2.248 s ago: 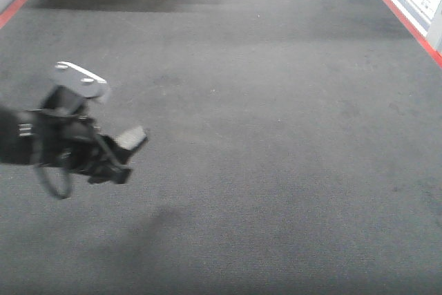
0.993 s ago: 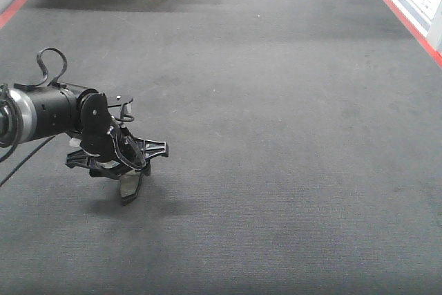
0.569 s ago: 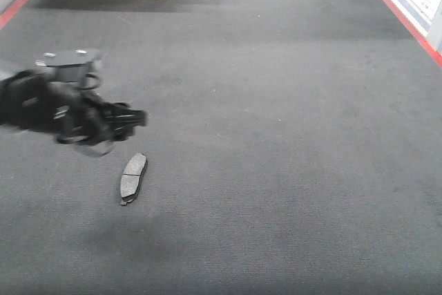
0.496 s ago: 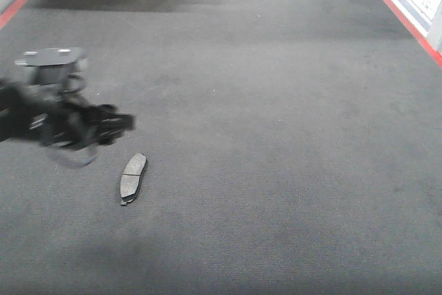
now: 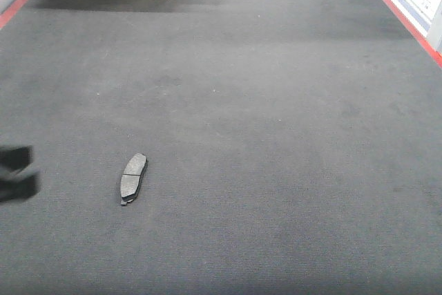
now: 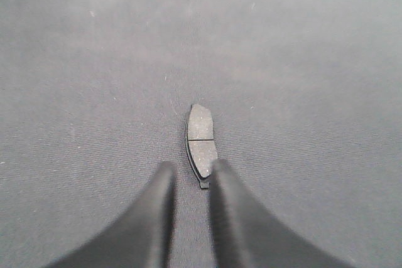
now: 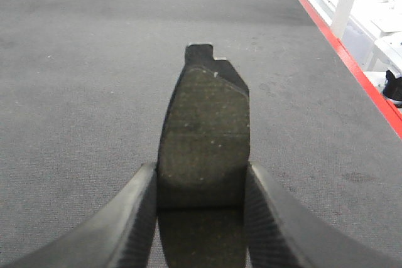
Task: Move and align brake pads A on conveyor
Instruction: 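Open the left gripper to release the pad and lift away, then move the right gripper with its brake pad over the belt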
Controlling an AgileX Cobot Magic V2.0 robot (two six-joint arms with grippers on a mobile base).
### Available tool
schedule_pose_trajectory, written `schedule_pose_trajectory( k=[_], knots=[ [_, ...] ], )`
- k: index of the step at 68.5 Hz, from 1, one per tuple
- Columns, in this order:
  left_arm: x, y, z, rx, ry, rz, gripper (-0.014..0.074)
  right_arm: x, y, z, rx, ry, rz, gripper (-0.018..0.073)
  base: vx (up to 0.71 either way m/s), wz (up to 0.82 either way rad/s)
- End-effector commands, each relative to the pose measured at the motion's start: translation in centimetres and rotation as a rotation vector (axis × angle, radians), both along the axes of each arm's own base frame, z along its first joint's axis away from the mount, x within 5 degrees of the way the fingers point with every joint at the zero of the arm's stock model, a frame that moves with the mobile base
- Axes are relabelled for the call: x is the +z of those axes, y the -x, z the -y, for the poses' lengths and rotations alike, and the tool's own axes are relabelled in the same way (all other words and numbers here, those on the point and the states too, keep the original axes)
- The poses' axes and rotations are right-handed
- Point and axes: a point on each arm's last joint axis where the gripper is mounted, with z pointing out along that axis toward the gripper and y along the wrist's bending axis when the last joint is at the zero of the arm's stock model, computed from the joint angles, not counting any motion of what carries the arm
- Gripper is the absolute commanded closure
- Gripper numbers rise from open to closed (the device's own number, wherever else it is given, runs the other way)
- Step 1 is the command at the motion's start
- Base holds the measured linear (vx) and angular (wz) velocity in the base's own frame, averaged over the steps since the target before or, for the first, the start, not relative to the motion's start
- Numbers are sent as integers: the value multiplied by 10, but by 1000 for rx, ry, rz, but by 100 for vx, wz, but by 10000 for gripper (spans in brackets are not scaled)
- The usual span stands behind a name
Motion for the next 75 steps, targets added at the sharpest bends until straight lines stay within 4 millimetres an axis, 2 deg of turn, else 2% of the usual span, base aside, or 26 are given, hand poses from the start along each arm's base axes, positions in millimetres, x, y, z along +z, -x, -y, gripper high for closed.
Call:
schedule_pose_trajectory(
  k=[1, 15, 30, 75],
  knots=[
    [12, 19, -6, -18, 37, 142, 605, 19, -2, 0, 9, 18, 124, 459, 0, 0],
    [2, 61, -21, -13, 76, 249, 604, 19, -2, 0, 9, 18, 124, 459, 0, 0],
    [-4, 85, -31, -6, 98, 304, 603, 19, -2, 0, 9, 18, 124, 459, 0, 0],
    [-3, 87, -31, -6, 102, 313, 603, 19, -2, 0, 9, 18, 124, 459, 0, 0]
  ],
)
